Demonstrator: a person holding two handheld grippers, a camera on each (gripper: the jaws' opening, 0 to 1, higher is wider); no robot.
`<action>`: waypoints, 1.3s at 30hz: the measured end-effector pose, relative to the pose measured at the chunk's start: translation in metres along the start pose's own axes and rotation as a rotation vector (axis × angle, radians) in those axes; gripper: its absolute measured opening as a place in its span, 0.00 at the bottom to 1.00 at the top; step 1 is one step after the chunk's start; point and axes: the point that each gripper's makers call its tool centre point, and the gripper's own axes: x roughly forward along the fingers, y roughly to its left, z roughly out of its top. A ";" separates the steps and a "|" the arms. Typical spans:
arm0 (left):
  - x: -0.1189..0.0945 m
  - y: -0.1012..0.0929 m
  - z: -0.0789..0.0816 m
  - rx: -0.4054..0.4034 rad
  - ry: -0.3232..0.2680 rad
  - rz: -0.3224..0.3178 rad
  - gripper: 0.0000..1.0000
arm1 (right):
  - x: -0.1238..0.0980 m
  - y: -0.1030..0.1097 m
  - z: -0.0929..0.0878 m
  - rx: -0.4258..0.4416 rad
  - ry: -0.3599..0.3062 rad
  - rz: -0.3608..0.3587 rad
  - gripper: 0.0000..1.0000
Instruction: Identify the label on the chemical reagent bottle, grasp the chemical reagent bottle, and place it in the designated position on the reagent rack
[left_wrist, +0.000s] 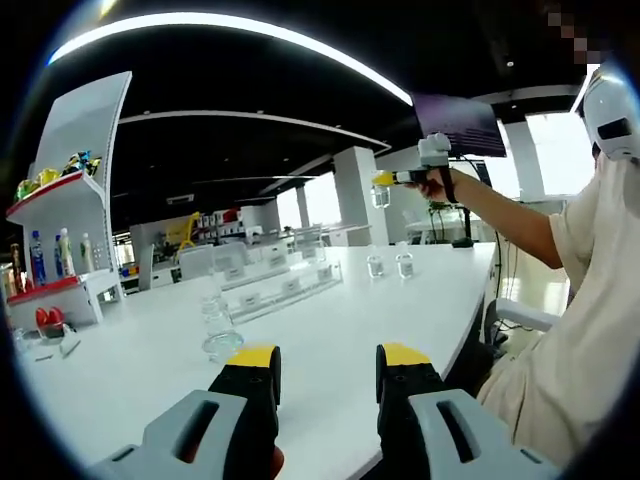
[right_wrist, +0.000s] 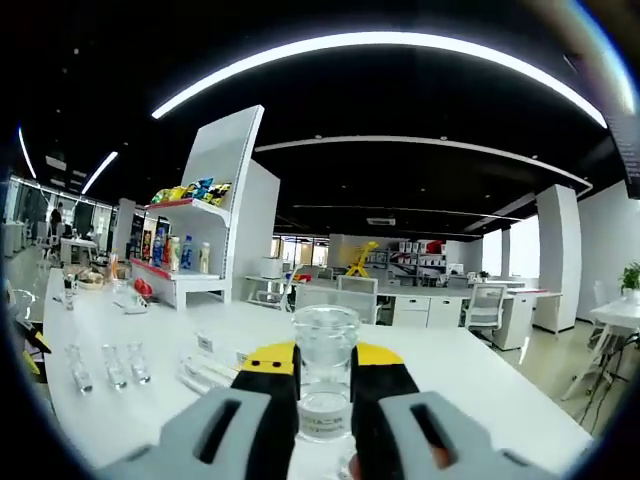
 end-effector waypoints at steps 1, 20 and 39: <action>0.000 0.000 0.001 0.000 -0.002 0.000 0.39 | 0.002 -0.001 0.002 0.000 -0.001 0.001 0.19; 0.003 0.002 -0.002 -0.006 -0.002 -0.002 0.39 | 0.054 0.014 0.006 -0.031 0.036 0.034 0.19; 0.019 -0.002 -0.009 -0.013 0.020 -0.034 0.39 | 0.085 0.030 0.024 -0.040 0.016 0.055 0.19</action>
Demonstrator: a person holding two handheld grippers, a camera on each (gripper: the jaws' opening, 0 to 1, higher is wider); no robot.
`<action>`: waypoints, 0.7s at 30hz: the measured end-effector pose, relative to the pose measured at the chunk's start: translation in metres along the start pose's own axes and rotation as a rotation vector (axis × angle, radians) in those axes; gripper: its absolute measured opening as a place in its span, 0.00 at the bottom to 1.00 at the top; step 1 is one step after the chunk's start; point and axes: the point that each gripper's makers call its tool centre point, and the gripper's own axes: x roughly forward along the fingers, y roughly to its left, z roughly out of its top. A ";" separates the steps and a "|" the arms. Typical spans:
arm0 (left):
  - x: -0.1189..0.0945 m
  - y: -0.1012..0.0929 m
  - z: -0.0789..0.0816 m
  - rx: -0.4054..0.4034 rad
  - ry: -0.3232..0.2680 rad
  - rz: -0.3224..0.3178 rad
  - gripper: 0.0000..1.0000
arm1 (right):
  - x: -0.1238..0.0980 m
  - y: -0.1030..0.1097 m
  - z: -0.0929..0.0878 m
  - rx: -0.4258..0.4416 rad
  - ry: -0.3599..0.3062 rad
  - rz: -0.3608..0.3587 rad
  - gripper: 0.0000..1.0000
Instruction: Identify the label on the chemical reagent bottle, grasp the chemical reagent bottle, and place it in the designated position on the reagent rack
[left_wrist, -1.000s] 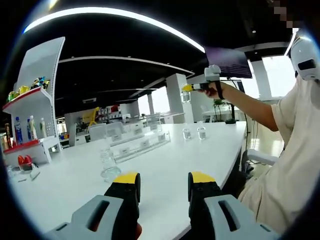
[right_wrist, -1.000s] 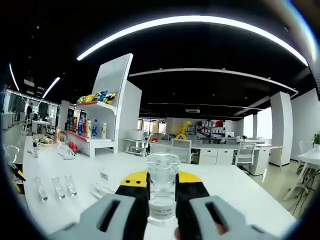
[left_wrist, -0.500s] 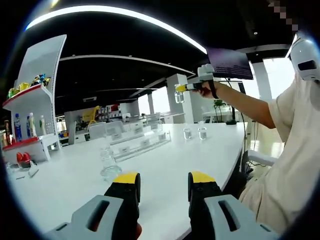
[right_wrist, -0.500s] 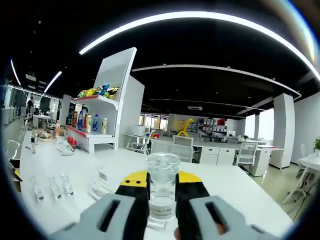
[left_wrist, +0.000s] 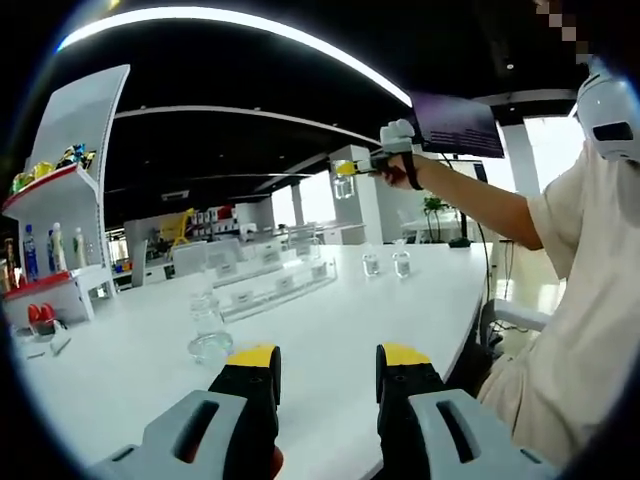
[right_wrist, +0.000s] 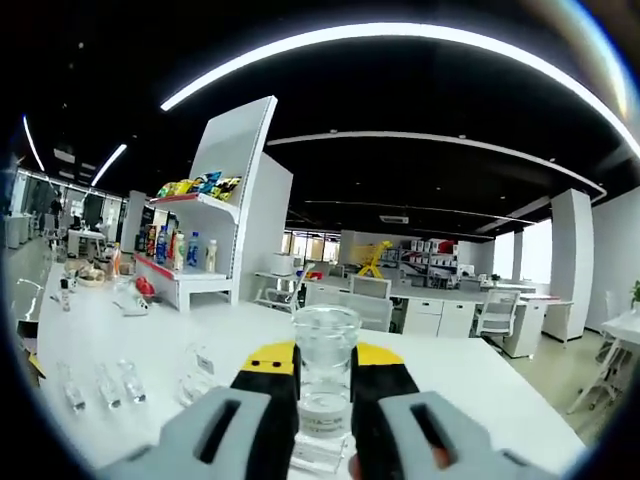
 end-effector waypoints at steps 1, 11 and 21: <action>0.001 -0.001 -0.001 0.001 0.003 -0.005 0.39 | 0.001 0.000 0.001 0.000 -0.001 0.001 0.19; -0.005 0.000 0.006 0.007 -0.004 0.003 0.39 | 0.022 0.008 0.011 0.025 -0.023 0.012 0.19; -0.005 0.003 0.003 0.021 0.006 0.009 0.39 | 0.040 0.015 0.003 0.029 -0.013 0.010 0.19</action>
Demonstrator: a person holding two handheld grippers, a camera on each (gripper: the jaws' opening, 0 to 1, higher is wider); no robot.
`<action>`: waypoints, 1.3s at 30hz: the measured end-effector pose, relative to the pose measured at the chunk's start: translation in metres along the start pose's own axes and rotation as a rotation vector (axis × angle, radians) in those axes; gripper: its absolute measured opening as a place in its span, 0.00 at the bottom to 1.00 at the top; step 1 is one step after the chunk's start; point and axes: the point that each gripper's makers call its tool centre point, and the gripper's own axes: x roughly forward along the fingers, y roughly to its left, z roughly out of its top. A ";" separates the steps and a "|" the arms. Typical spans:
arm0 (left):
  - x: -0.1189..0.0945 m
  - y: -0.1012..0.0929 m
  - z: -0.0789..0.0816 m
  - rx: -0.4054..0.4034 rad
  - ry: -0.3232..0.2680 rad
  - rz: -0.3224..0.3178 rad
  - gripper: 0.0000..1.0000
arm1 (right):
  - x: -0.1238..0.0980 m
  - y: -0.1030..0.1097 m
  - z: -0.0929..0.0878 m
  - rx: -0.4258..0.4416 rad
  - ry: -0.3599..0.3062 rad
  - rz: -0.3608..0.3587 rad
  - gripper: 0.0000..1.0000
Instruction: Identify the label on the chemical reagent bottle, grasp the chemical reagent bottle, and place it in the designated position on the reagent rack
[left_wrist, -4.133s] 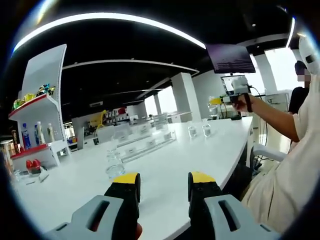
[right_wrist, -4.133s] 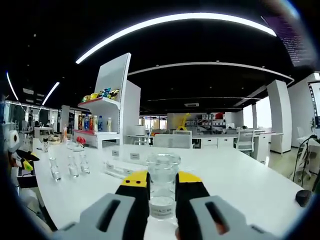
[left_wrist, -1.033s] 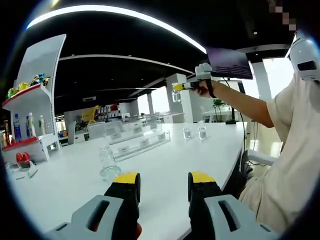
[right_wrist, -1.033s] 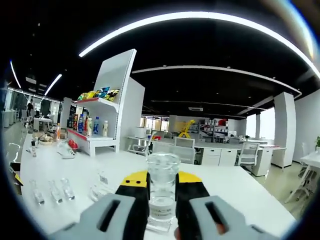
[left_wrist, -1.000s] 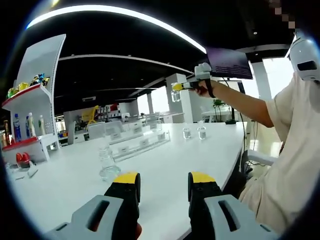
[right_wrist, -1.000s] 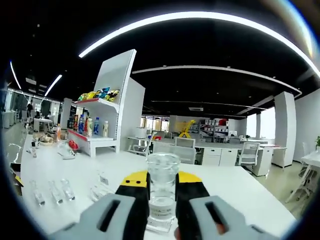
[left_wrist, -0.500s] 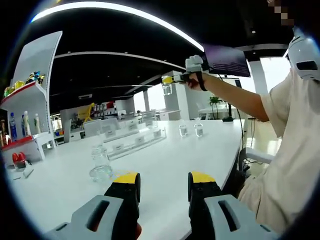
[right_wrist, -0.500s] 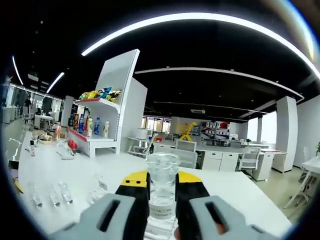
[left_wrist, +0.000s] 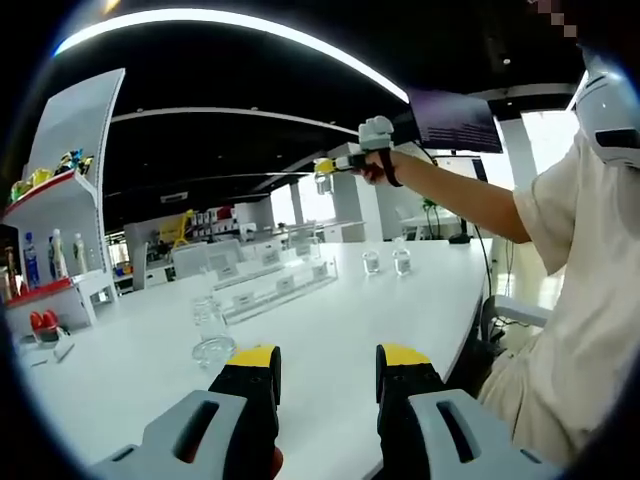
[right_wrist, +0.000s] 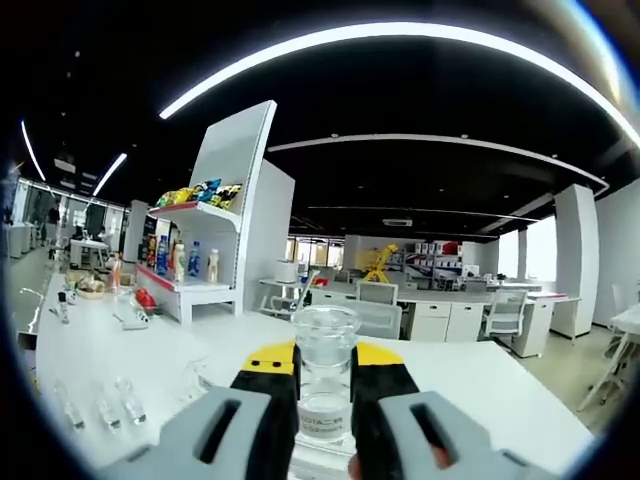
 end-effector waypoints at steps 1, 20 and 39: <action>0.000 0.000 -0.001 0.001 0.003 -0.001 0.39 | 0.001 -0.001 -0.001 0.002 0.001 -0.001 0.19; 0.013 -0.005 -0.006 0.001 0.030 -0.030 0.39 | 0.041 -0.004 -0.018 0.057 -0.026 -0.023 0.19; 0.014 0.003 -0.008 -0.020 0.039 -0.027 0.39 | 0.083 -0.001 -0.035 0.050 -0.014 -0.043 0.19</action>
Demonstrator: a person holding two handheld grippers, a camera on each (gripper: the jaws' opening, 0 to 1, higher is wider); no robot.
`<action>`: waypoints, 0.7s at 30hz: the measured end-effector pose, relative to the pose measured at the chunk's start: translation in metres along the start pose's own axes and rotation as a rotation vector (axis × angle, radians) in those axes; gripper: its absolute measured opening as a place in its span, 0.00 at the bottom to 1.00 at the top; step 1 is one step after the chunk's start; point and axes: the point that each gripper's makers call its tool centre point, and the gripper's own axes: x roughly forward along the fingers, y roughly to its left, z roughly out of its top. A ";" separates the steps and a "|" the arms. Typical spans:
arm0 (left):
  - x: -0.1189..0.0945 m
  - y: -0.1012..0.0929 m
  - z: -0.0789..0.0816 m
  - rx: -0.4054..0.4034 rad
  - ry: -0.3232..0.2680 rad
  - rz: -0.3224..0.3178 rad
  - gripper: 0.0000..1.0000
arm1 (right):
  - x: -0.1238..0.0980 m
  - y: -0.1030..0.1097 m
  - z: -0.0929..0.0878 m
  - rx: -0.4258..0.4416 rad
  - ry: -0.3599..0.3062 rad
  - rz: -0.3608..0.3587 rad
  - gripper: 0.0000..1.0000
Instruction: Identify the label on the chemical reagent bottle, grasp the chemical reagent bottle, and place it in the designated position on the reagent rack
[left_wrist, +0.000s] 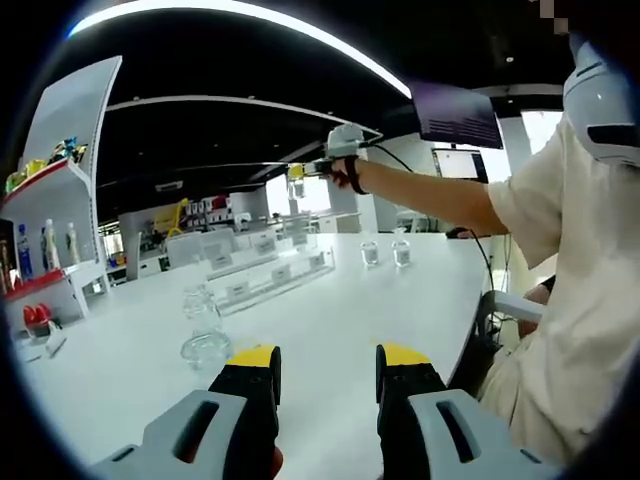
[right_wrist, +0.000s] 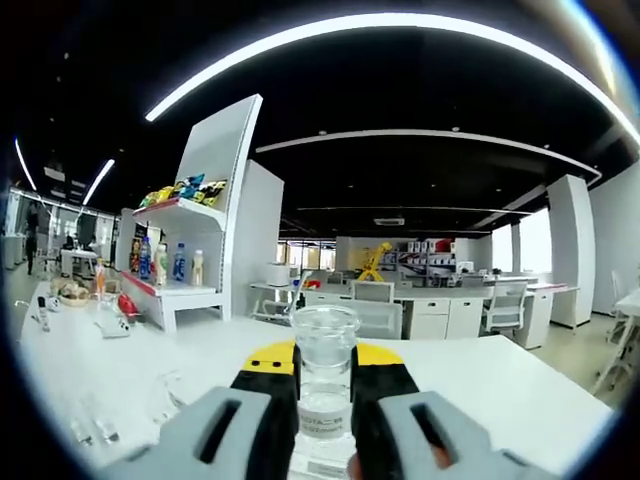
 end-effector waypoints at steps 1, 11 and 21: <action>0.000 0.000 -0.001 -0.001 0.002 0.000 0.39 | 0.003 0.000 -0.002 0.004 0.004 -0.003 0.19; -0.001 -0.002 0.003 0.009 0.000 -0.003 0.39 | 0.019 0.001 -0.018 0.025 0.011 -0.013 0.19; -0.001 0.001 0.005 0.003 -0.006 0.006 0.39 | 0.032 -0.004 -0.034 0.019 0.030 -0.039 0.18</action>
